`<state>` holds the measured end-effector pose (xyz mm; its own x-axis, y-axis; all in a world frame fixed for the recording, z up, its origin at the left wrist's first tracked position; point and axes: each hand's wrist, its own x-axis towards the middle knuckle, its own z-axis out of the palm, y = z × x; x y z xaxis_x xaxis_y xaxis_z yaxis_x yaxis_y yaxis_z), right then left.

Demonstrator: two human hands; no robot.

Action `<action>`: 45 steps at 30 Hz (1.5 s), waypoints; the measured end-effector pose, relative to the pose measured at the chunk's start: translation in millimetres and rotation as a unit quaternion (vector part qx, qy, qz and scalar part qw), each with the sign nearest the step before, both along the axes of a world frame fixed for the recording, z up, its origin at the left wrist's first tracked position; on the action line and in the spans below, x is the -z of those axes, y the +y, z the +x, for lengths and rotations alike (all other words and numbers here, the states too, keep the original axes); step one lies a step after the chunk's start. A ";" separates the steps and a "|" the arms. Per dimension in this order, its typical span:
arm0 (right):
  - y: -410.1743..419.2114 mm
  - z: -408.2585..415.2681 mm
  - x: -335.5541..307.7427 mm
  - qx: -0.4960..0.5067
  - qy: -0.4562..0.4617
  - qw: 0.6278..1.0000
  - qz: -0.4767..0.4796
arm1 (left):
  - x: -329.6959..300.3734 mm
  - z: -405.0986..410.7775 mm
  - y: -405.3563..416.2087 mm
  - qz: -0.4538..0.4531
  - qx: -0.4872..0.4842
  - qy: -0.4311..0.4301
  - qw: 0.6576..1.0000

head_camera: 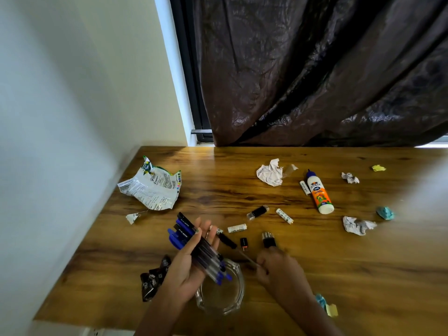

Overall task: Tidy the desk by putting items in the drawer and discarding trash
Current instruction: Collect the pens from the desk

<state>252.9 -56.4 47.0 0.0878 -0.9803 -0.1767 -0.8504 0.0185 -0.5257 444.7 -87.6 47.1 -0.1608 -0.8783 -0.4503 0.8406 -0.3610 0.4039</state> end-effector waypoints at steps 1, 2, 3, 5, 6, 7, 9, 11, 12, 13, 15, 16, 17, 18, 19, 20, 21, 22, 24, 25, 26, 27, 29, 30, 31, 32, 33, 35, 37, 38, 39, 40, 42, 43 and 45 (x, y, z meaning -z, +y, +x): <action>5.5 -5.5 -7.2 0.019 -0.031 0.999 -0.005 | -1.4 -1.5 3.1 0.000 0.003 0.003 1.000; 12.9 -10.2 -15.2 0.041 -0.071 0.997 -0.013 | -3.7 -4.1 7.4 0.001 0.010 0.004 1.000; 20.0 -14.0 -22.1 0.062 -0.118 0.991 -0.022 | -6.4 -7.5 12.1 0.002 0.019 0.004 1.000; 34.1 -18.4 -35.6 0.095 -0.209 0.973 -0.034 | -11.0 -17.5 21.9 0.008 0.047 -0.005 0.999; 40.0 -18.5 -40.6 0.102 -0.241 0.965 -0.031 | -12.5 -22.4 26.1 0.008 0.066 -0.009 0.998; 46.6 -17.9 -44.4 0.104 -0.261 0.959 -0.029 | -13.9 -28.4 31.5 0.008 0.089 -0.012 0.996; 59.8 -15.3 -46.6 0.100 -0.269 0.957 -0.033 | -19.8 -40.7 43.7 0.003 0.145 -0.019 0.989; 72.3 -12.2 -44.0 0.096 -0.259 0.960 -0.040 | -27.3 -52.9 56.9 -0.010 0.184 -0.031 0.982; 80.1 -11.1 -42.7 0.097 -0.255 0.961 -0.044 | -30.8 -58.7 64.5 -0.015 0.196 -0.037 0.980; 87.7 -10.8 -41.4 0.099 -0.252 0.962 -0.048 | -33.2 -63.3 72.0 -0.019 0.205 -0.042 0.978; 105.0 -10.6 -39.9 0.102 -0.250 0.961 -0.051 | -35.0 -68.7 88.4 -0.019 0.217 -0.054 0.974; 113.7 -10.8 -39.3 0.103 -0.255 0.960 -0.047 | -33.0 -68.9 95.3 -0.014 0.218 -0.061 0.974; 124.3 -10.7 -38.8 0.105 -0.261 0.959 -0.043 | -30.4 -68.3 104.1 -0.007 0.219 -0.066 0.974; 134.4 -10.6 -38.5 0.108 -0.264 0.958 -0.040 | -28.0 -66.9 112.4 0.000 0.217 -0.070 0.974; 145.4 -10.5 -38.1 0.113 -0.266 0.957 -0.038 | -25.2 -65.1 121.9 0.008 0.215 -0.071 0.974; 156.8 -10.1 -37.6 0.118 -0.266 0.956 -0.036 | -22.3 -63.1 132.6 0.014 0.211 -0.068 0.975; 166.9 -10.5 -36.4 0.125 -0.265 0.956 -0.034 | -19.1 -61.3 142.0 0.018 0.206 -0.061 0.976; 179.5 -10.3 -35.4 0.133 -0.262 0.955 -0.028 | -16.5 -59.4 154.3 0.024 0.201 -0.053 0.978; 204.9 -10.5 -32.9 0.153 -0.257 0.954 -0.019 | -11.9 -56.4 178.6 0.034 0.196 -0.042 0.979; 219.1 -11.3 -31.3 0.161 -0.257 0.953 -0.016 | -9.5 -55.6 192.0 0.038 0.196 -0.041 0.979; 231.1 -12.8 -29.3 0.167 -0.257 0.952 -0.011 | -7.7 -55.3 203.1 0.041 0.200 -0.043 0.978; 245.1 -14.1 -27.5 0.172 -0.253 0.952 -0.004 | -6.1 -55.6 216.2 0.045 0.203 -0.046 0.977; 270.7 -17.0 -25.0 0.180 -0.245 0.953 0.008 | -2.6 -57.8 238.3 0.051 0.212 -0.046 0.975; 283.0 -18.3 -24.0 0.187 -0.247 0.951 0.012 | -1.1 -59.1 248.7 0.053 0.217 -0.042 0.974; 292.8 -19.7 -23.1 0.196 -0.253 0.947 0.017 | -0.2 -60.6 255.7 0.053 0.223 -0.037 0.973; 303.6 -22.0 -22.8 0.207 -0.256 0.944 0.022 | -0.7 -63.9 263.1 0.054 0.234 -0.034 0.970; 312.9 -24.3 -22.9 0.216 -0.257 0.942 0.028 | -1.1 -67.8 268.9 0.054 0.244 -0.033 0.968; 328.7 -30.1 -24.8 0.225 -0.261 0.938 0.034 | -2.1 -77.4 278.9 0.050 0.259 -0.029 0.964; 339.5 -36.9 -28.7 0.228 -0.265 0.936 0.031 | -3.7 -89.4 286.4 0.043 0.274 -0.025 0.960; 343.7 -40.7 -31.2 0.230 -0.264 0.936 0.025 | -4.2 -96.4 289.9 0.040 0.285 -0.029 0.957; 348.5 -45.6 -34.1 0.235 -0.262 0.936 0.015 | -5.0 -104.8 293.9 0.036 0.298 -0.035 0.953; 352.6 -51.4 -36.2 0.244 -0.258 0.935 0.004 | -5.2 -113.4 297.6 0.031 0.312 -0.041 0.949; 361.1 -65.0 -37.9 0.267 -0.249 0.931 -0.015 | -3.7 -131.7 303.5 0.021 0.338 -0.051 0.940; 366.4 -73.2 -37.8 0.279 -0.246 0.928 -0.018 | -4.2 -142.1 306.6 0.017 0.349 -0.056 0.935; 376.7 -93.7 -35.1 0.297 -0.242 0.924 -0.017 | -3.9 -165.0 313.3 0.018 0.370 -0.055 0.927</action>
